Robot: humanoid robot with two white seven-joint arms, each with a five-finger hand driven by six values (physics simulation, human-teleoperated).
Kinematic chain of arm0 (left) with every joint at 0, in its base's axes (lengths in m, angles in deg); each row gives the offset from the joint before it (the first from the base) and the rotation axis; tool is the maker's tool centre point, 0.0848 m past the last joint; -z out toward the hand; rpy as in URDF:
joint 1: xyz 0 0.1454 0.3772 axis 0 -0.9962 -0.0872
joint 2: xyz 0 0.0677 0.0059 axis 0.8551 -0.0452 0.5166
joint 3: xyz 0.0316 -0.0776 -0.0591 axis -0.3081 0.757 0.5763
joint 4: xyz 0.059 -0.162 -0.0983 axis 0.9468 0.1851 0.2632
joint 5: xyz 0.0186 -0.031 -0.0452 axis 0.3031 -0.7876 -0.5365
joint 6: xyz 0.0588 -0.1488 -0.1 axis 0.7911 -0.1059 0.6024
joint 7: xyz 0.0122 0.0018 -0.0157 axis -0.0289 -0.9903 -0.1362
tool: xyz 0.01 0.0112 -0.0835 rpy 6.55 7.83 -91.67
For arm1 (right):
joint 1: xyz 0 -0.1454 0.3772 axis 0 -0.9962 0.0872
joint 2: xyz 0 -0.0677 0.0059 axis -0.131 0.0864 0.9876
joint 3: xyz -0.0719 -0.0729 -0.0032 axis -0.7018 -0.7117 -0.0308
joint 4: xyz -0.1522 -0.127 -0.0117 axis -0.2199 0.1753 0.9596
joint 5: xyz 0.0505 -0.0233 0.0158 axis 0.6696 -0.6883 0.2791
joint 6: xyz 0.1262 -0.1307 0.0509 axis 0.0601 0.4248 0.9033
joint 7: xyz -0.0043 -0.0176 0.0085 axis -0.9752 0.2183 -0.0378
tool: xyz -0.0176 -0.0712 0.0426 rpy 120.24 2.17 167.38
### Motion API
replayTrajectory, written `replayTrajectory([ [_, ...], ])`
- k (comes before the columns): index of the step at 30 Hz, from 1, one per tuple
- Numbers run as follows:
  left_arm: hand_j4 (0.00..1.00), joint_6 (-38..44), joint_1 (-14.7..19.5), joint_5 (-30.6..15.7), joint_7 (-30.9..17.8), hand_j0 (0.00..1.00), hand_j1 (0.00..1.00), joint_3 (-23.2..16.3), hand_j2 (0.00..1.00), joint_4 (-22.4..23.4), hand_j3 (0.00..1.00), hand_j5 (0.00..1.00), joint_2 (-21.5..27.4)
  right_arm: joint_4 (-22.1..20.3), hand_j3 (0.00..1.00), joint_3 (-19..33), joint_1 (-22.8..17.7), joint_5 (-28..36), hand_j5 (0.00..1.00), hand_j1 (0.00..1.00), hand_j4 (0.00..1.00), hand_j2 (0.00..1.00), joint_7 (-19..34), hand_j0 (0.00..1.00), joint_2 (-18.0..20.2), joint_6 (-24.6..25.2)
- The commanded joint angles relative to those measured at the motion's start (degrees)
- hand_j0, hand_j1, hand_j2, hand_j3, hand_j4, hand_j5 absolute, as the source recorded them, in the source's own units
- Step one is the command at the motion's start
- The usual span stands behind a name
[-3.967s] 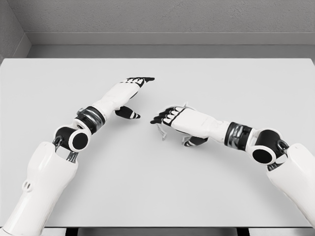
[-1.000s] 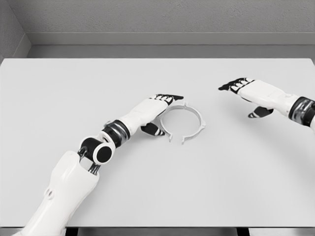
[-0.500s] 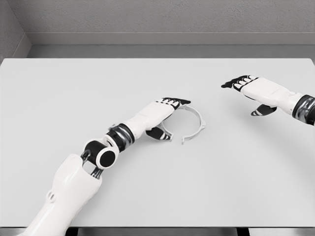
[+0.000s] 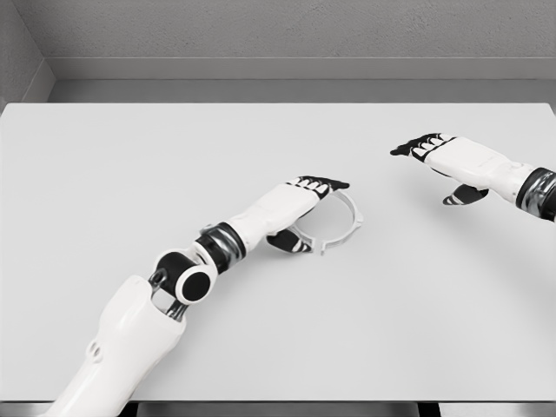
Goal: Assemble PVC drainage pipe clamps
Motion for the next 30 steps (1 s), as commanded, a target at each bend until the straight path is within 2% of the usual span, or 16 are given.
replayTrajectory([
  [1,1.0,0.0,0.0,-0.19,0.03,1.0,1.0,-0.38,1.0,-0.34,1.0,1.0,-0.13,-0.08,1.0,0.02,0.0,0.26,1.0,1.0,1.0,1.0,-0.01,1.0,0.06,0.09],
  [12,1.0,0.61,-0.62,-0.54,0.03,1.0,1.0,0.23,1.0,-2.1,1.0,1.0,0.66,0.36,1.0,0.11,0.09,0.26,1.0,1.0,1.0,1.0,-0.01,1.0,0.15,0.09],
  [16,1.0,0.96,0.09,-0.37,0.03,1.0,1.0,0.58,1.0,-1.31,1.0,1.0,0.74,0.45,1.0,0.2,0.09,0.26,1.0,1.0,1.0,1.0,-0.1,1.0,0.06,0.09],
  [18,1.0,0.96,0.18,-0.46,0.03,1.0,1.0,1.99,1.0,0.18,1.0,1.0,0.83,0.45,1.0,0.2,0.17,0.26,1.0,1.0,1.0,1.0,-0.1,1.0,0.06,0.09],
  [23,1.0,0.96,0.79,-0.28,0.03,1.0,1.0,1.9,1.0,2.47,1.0,1.0,0.22,0.45,1.0,0.2,0.09,0.26,1.0,1.0,1.0,1.0,-0.1,1.0,0.15,0.18],
  [30,1.0,0.88,0.79,-0.19,0.03,1.0,1.0,1.46,1.0,2.56,1.0,1.0,-0.84,0.45,1.0,0.2,0.09,0.26,1.0,1.0,1.0,1.0,-0.01,1.0,0.06,0.09],
])
